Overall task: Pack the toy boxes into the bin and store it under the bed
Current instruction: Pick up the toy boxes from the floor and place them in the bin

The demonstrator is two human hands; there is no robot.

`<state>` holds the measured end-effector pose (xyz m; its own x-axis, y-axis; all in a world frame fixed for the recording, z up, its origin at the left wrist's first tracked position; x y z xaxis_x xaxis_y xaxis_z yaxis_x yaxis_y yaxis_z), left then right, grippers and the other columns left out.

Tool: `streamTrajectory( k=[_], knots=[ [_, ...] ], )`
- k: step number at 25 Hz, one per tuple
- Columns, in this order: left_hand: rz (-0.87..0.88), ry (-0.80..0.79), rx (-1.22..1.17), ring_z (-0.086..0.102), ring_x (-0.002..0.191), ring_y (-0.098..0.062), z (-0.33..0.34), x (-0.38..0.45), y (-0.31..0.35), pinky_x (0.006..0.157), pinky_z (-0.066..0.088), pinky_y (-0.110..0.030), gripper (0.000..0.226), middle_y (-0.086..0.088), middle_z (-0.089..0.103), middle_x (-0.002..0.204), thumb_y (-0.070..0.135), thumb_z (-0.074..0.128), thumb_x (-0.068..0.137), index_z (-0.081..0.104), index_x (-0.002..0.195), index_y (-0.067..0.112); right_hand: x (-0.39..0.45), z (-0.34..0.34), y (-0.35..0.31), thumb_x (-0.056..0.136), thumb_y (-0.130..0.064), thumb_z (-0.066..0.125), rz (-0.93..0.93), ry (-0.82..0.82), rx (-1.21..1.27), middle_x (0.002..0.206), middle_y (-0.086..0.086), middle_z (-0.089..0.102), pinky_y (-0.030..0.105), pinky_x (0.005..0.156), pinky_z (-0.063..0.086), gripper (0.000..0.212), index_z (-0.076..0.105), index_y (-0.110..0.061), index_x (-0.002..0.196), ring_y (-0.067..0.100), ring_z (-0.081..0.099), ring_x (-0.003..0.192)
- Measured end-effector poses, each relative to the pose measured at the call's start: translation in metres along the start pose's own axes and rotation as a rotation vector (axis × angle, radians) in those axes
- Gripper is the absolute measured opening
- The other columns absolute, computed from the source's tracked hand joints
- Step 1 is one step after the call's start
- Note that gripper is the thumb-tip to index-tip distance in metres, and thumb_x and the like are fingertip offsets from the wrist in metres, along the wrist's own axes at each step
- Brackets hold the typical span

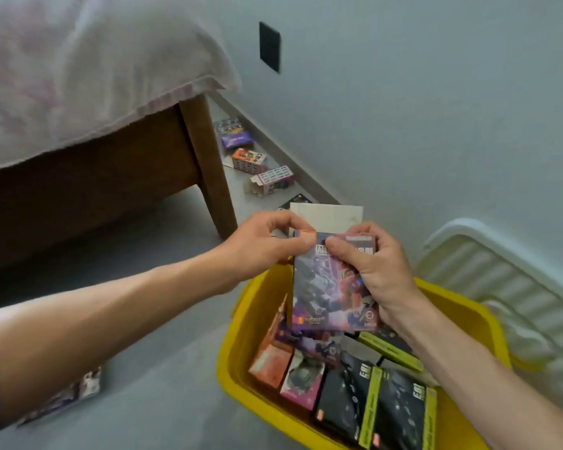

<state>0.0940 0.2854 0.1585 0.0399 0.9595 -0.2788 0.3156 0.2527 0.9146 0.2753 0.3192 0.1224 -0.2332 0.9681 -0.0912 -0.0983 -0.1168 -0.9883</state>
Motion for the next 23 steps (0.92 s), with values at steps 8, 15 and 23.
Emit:
streamTrajectory(
  k=[8,15,23],
  knots=[
    [0.145,-0.165,0.160,0.062,0.095,-0.013,0.134,0.015,-0.007,0.080,0.052,-0.030,0.045,-0.003,0.063,0.120,0.032,0.067,0.093,0.040,0.129,0.035,-0.062,-0.128,0.057,0.071,-0.029,0.088,0.059,0.372,-0.162,0.083,-0.001,0.073,0.031,0.051,0.056,0.039,0.059,-0.036,0.096,0.022,0.073,0.069],
    [0.480,-0.448,1.298,0.020,0.145,-0.032,0.151,-0.016,-0.085,0.117,0.021,-0.058,0.080,-0.007,0.021,0.158,0.058,0.064,0.085,0.018,0.145,0.033,-0.054,-0.132,0.113,0.081,-0.038,0.079,0.238,0.604,-0.272,0.085,0.000,0.070,0.038,0.069,0.054,0.025,0.060,-0.023,0.084,0.024,0.066,0.082],
    [0.505,-0.303,1.346,0.036,0.132,-0.037,0.114,-0.010,-0.099,0.097,0.048,-0.057,0.057,-0.013,0.031,0.148,0.042,0.058,0.095,0.027,0.140,0.027,-0.036,-0.067,0.105,0.102,-0.040,0.028,-0.218,0.392,-1.148,0.104,-0.001,0.067,0.039,0.078,0.038,0.043,0.067,-0.021,0.105,0.024,0.052,0.095]
  ],
)
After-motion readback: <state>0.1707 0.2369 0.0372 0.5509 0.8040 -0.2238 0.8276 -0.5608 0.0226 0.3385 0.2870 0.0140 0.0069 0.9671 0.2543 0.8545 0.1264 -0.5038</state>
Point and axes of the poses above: each hand's wrist, its own x-axis towards the middle knuckle, its own z-axis out of the palm, y = z × x, the point moved 4 cm from there along x, towards the middle knuckle
